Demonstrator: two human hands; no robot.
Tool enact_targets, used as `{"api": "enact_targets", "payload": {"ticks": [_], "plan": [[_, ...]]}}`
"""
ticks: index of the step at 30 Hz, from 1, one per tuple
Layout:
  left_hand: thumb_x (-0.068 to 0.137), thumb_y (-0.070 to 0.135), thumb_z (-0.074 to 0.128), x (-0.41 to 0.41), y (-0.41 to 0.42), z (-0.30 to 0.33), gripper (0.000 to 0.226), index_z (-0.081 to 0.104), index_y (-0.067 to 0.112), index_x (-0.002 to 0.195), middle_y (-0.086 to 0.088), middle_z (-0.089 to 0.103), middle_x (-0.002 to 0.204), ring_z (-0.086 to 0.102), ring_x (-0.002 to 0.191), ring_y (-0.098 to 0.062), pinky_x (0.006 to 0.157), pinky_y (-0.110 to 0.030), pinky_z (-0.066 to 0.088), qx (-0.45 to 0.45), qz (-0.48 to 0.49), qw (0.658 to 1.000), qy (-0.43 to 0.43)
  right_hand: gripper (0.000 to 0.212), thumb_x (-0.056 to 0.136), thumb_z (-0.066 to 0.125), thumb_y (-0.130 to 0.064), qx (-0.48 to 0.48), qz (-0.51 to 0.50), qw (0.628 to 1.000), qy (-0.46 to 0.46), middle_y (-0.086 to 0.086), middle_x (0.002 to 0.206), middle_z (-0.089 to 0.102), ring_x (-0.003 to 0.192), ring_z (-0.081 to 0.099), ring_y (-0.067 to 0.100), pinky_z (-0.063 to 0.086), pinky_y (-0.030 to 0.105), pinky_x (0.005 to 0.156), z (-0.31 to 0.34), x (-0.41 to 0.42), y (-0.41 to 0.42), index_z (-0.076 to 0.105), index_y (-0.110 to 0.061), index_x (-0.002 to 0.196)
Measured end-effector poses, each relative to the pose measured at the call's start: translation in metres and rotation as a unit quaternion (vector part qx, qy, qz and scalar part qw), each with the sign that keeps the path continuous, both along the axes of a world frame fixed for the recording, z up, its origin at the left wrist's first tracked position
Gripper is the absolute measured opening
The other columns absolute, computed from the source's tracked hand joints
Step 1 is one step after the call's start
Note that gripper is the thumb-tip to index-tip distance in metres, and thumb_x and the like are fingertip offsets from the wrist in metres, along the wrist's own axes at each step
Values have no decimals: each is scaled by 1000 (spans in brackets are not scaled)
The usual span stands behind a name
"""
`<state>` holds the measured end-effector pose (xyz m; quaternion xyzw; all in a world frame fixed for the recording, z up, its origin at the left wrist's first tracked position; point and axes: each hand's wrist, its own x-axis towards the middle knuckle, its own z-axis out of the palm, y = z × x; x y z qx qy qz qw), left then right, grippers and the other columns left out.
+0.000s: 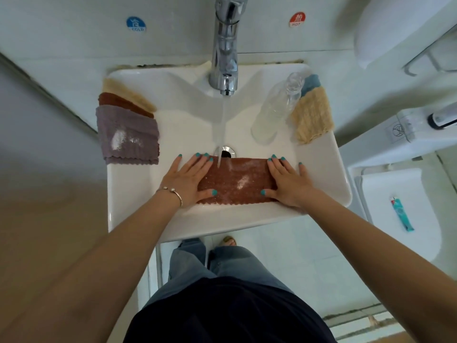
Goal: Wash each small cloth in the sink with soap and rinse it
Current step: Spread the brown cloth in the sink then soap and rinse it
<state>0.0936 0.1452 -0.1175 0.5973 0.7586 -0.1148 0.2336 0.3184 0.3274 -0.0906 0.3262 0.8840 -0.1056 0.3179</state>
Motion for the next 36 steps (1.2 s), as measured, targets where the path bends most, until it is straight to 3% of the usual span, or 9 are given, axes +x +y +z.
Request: {"api": "enact_targets", "payload": {"ticks": [4,8,14,16,19,26,36], "plan": [[91,68,37,-29,-6,10,90,-13,25,153,3,-21,161,-22,147,-18,118,-46,-9,-44,84,995,-18,89,94,40,-62,-11,26,998,48,-6,163,-17,150,-13,18,-4,52,120,-6,-28,-14,-11,-22,155],[91,66,40,-1,15,9,91,-9,23,154,2,-19,161,-16,148,-15,118,-41,-8,44,94,990,-96,89,95,37,-63,7,27,999,42,-4,162,-20,149,-16,20,-3,54,119,-9,-38,-19,-14,-20,155],[90,69,38,-7,4,9,100,-15,12,152,-5,-21,161,-19,148,-19,116,-46,-15,-51,112,992,40,88,94,34,-66,-16,47,997,64,-8,162,-18,149,-17,21,-5,56,118,-15,-48,-19,-14,-25,154],[89,68,42,0,11,15,102,-13,10,153,-7,-22,160,-22,147,-20,115,-47,-16,-22,129,991,5,87,94,34,-65,-16,64,995,70,-6,162,-19,149,-18,21,-5,55,118,-16,-59,-24,-13,-23,155],[87,70,42,11,23,11,98,-13,23,153,0,-21,161,-19,148,-19,117,-47,-12,30,122,990,-58,88,94,33,-67,-10,68,995,69,-5,162,-19,149,-18,22,-5,55,119,-18,-67,-24,-11,-21,155],[88,67,46,-9,12,-2,99,-14,24,153,1,-21,161,-16,148,-20,119,-45,-7,11,181,983,-32,80,95,20,-67,33,140,988,60,-7,162,-18,149,-18,23,-7,56,118,-19,-99,-15,-13,-25,154],[87,63,53,-11,21,-3,104,-18,26,152,0,-25,159,-20,147,-22,118,-47,-8,23,222,973,-56,75,97,14,-64,79,125,989,12,-8,160,-22,148,-20,23,-10,55,118,-20,-111,-14,-18,-25,152]]}}
